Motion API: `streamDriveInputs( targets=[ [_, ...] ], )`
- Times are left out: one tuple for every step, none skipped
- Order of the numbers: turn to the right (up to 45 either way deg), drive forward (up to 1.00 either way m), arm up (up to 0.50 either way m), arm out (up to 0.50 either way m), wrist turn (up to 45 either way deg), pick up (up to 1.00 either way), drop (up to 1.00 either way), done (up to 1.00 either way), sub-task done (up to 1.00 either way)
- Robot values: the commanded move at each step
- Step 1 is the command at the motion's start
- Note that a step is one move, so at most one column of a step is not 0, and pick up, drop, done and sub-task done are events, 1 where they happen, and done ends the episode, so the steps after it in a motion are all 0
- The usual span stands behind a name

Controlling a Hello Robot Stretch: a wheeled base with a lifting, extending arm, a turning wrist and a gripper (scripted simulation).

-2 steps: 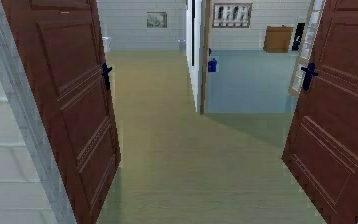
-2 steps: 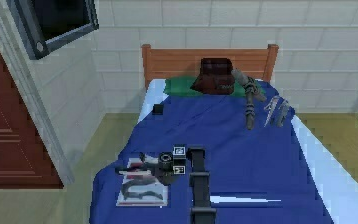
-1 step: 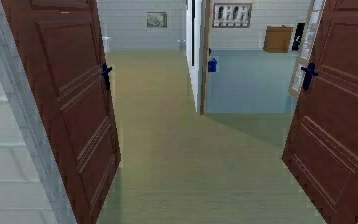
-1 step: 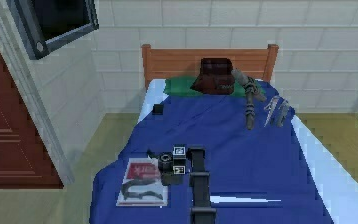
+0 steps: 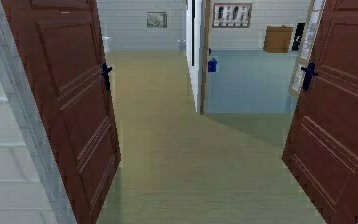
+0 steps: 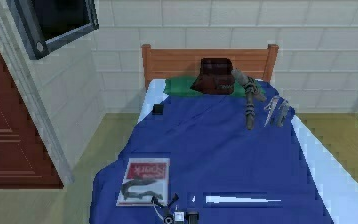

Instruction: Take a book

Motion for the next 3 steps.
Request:
streamDriveInputs(
  targets=[
    [0.0,0.00,0.00,0.00,0.0,1.00,0.00,0.00,0.00],
    [0.0,0.00,0.10,0.00,0.0,0.00,0.00,0.00,0.00],
    [0.0,0.00,0.00,0.00,0.0,0.00,0.00,1.00,0.00]
  ],
)
